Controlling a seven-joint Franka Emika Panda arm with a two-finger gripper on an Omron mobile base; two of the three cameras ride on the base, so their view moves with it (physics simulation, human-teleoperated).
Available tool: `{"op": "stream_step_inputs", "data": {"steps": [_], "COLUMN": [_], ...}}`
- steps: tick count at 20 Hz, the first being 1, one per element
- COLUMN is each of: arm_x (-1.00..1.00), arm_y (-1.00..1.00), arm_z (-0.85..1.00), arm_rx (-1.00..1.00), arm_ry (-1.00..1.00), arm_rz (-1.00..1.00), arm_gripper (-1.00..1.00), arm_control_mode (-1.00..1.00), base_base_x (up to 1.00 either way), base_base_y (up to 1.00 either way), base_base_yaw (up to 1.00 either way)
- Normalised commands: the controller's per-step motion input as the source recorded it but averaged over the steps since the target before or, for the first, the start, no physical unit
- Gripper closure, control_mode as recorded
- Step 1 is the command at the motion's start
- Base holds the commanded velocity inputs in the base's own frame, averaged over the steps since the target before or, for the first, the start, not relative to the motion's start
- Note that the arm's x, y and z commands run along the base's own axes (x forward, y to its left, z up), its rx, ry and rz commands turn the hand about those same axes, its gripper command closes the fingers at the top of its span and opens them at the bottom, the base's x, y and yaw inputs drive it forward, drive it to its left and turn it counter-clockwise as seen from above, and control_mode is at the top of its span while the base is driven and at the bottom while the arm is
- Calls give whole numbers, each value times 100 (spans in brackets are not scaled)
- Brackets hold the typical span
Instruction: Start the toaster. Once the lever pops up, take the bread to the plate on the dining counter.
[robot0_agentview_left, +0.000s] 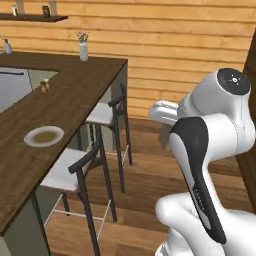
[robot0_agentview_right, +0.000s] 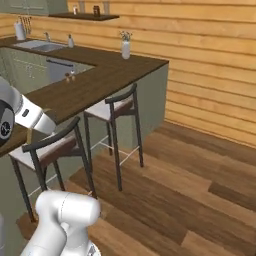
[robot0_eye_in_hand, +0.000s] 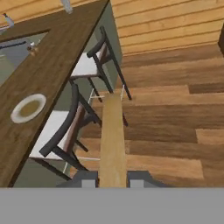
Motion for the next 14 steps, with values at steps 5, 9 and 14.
{"op": "stream_step_inputs", "data": {"steps": [5,9,14], "arm_x": [0,0,0], "arm_y": [0,0,0], "arm_z": [0,0,0], "arm_rx": [0,0,0], "arm_ry": [0,0,0], "arm_rz": [0,0,0], "arm_gripper": [100,100,100], "arm_control_mode": [100,100,100], "base_base_x": [8,17,31], "base_base_y": [-56,-56,-59], "base_base_yaw": [68,66,63]}}
